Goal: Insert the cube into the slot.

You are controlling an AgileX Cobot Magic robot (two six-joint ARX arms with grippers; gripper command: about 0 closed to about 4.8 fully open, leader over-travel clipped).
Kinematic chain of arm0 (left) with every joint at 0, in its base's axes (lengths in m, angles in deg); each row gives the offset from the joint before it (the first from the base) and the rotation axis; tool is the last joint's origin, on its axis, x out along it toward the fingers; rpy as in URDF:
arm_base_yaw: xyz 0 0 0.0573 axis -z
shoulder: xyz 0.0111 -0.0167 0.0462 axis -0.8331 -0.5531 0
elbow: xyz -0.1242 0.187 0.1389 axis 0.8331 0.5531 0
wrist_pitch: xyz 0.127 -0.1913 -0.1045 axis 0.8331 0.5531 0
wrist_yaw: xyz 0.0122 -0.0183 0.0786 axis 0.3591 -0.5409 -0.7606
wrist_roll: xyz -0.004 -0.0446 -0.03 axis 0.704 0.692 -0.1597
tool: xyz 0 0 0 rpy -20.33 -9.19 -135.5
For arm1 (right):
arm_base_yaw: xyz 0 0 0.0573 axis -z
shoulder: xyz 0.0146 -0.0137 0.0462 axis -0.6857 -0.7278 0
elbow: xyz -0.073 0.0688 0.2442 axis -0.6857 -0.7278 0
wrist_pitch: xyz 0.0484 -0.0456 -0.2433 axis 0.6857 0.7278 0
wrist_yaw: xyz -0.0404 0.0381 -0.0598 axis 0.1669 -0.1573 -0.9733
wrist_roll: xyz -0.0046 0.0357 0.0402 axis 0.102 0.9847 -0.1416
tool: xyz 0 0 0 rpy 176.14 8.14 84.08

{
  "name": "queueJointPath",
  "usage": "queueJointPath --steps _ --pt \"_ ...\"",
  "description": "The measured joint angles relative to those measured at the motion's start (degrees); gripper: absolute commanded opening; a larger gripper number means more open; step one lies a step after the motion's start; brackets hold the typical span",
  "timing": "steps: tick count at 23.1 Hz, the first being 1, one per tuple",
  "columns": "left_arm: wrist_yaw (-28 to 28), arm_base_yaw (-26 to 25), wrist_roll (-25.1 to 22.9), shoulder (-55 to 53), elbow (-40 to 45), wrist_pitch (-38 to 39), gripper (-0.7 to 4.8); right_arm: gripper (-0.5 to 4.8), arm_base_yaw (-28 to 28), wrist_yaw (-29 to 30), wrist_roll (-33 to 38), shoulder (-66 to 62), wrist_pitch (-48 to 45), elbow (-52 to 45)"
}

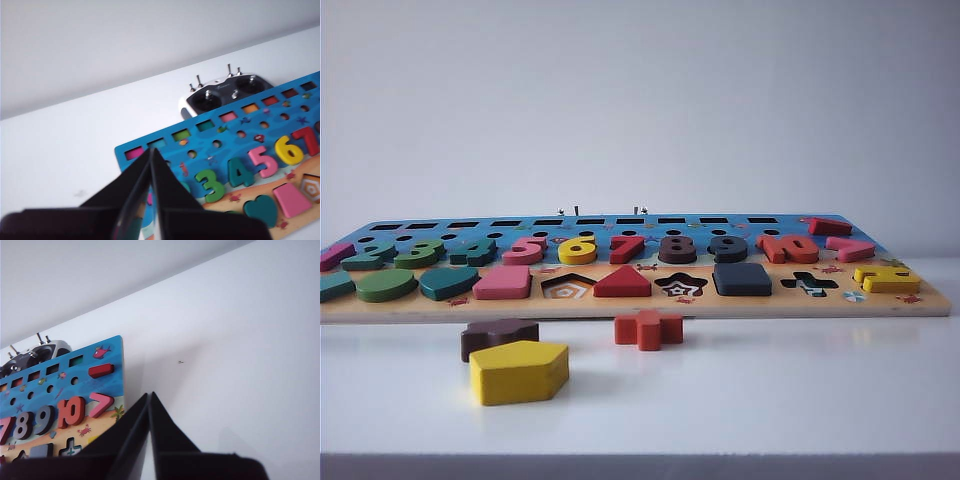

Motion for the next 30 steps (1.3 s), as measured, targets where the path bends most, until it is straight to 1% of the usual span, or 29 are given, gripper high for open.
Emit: queueJointPath --steps 2,4,6,7,9,11,13,15,19,25,30 --pt "-1.8 -0.9 0.0 1.0 2.0 -0.1 0.17 -0.06 0.0 -0.8 0.1 0.0 -0.4 -1.1" --pt "-4.6 -2.3 0.0 2.8 5.3 -1.9 0.17 -0.06 0.0 -1.0 0.0 0.1 -1.6 -3.4" --pt "-7.7 -3.4 0.0 4.3 8.5 -4.9 0.17 -0.06 0.0 -2.2 -2.3 0.8 -3.9 -5.1" --pt "-9.7 -3.8 0.1 5.6 10.3 -6.6 0.17 -0.07 0.0 -3.3 -4.8 1.8 -5.4 -6.4" --pt "-11.7 -4.4 0.2 7.5 12.8 -8.5 0.17 -0.08 0.0 -4.2 -8.3 3.6 -7.5 -8.5" --pt "-12.2 -5.3 0.8 9.2 14.9 -9.2 0.17 -0.08 0.0 -4.3 -12.5 4.1 -10.0 -9.9" --pt "-13.9 -5.7 2.3 11.6 17.0 -9.5 0.17 -0.08 0.0 -4.3 -14.9 4.1 -11.5 -10.9" --pt "-14.9 -5.9 3.0 13.2 18.4 -9.6 0.17 -0.08 0.0 -4.3 -15.7 4.1 -12.5 -12.7" --pt "-15.3 -6.2 3.1 16.6 21.6 -9.9 0.17 -0.08 0.0 -4.3 -16.5 4.1 -12.7 -16.6" --pt "-16.8 -6.2 3.1 19.3 26.1 -9.9 0.17 -0.08 0.0 -4.3 -16.7 4.1 -19.1 -19.5" --pt "-16.9 -6.2 3.1 19.3 26.1 -9.5 0.17 -0.07 0.0 -4.3 -16.9 4.1 -19.6 -19.6"
